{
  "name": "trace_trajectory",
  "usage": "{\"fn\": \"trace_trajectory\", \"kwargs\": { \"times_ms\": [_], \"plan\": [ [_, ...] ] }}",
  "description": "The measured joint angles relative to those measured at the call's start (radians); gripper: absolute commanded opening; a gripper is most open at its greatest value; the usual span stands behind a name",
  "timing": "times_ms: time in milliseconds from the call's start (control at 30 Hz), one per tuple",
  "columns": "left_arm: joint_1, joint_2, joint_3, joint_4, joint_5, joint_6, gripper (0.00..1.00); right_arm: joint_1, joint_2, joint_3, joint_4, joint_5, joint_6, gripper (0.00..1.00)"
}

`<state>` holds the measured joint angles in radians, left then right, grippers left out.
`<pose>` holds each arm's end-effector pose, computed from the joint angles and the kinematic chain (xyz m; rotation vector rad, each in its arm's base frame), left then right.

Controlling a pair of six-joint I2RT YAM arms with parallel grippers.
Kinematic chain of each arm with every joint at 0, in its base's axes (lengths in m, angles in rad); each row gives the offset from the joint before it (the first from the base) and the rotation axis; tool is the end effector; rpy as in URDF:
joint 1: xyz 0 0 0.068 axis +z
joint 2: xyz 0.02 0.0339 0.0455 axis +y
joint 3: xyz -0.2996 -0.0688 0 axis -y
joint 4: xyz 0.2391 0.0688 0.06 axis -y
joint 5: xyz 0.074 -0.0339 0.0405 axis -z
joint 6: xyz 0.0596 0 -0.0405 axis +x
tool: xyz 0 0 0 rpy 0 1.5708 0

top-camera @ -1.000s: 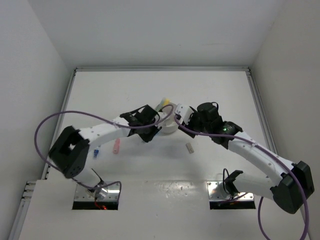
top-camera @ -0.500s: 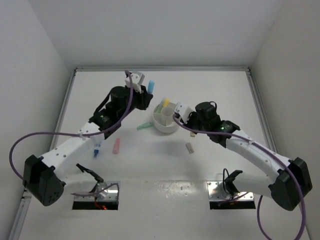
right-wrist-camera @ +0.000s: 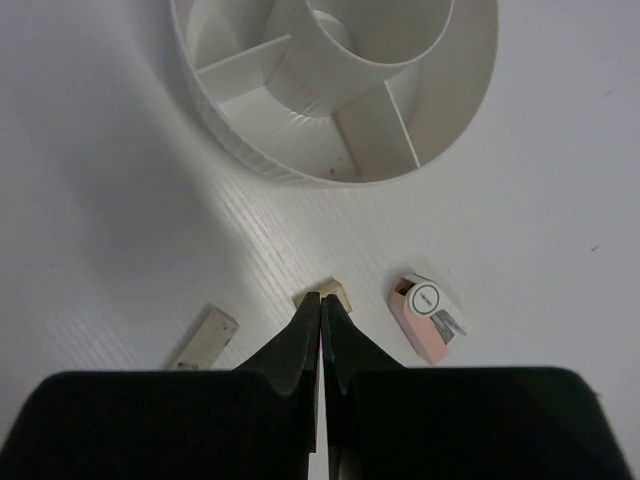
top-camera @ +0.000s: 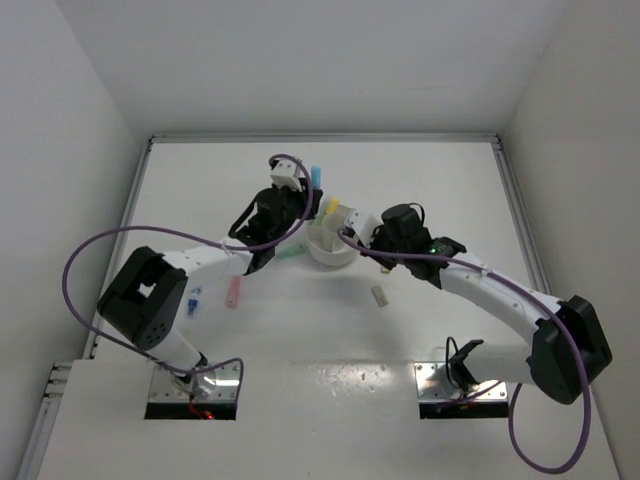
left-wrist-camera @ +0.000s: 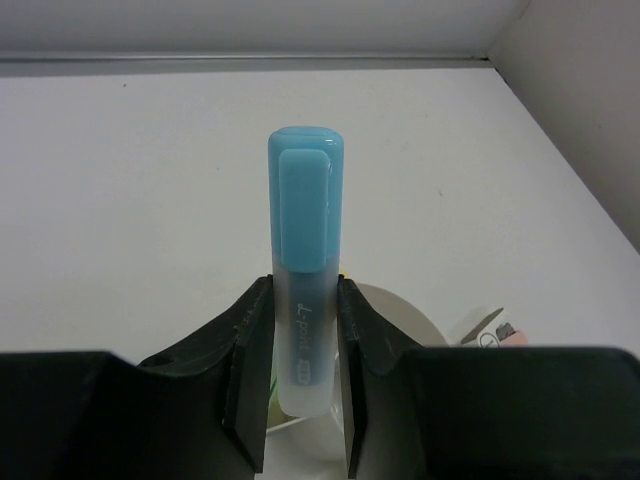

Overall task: Sort the stationery into containers
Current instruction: Place the pen in the storage box.

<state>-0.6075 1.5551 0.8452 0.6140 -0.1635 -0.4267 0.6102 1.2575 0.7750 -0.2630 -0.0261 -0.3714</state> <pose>0.3076 -0.2021 0.2900 0.0275 1.7060 -0.6430 0.2167 0.1534 0.2501 -1.1055 2.0406 0.1511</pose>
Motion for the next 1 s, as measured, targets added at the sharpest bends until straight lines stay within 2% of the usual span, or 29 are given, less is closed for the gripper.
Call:
{"fn": "trace_trajectory", "kwargs": {
  "times_ms": [467, 1000],
  "plan": [
    [-0.062, 0.134, 0.02, 0.122, -0.1, 0.0, 0.0, 0.0, 0.019, 0.0, 0.0, 0.001, 0.0, 0.0],
    [-0.075, 0.167, 0.029, 0.159, -0.198, 0.011, 0.0, 0.0, 0.019, 0.0, 0.0, 0.001, -0.004, 0.0]
  ]
}}
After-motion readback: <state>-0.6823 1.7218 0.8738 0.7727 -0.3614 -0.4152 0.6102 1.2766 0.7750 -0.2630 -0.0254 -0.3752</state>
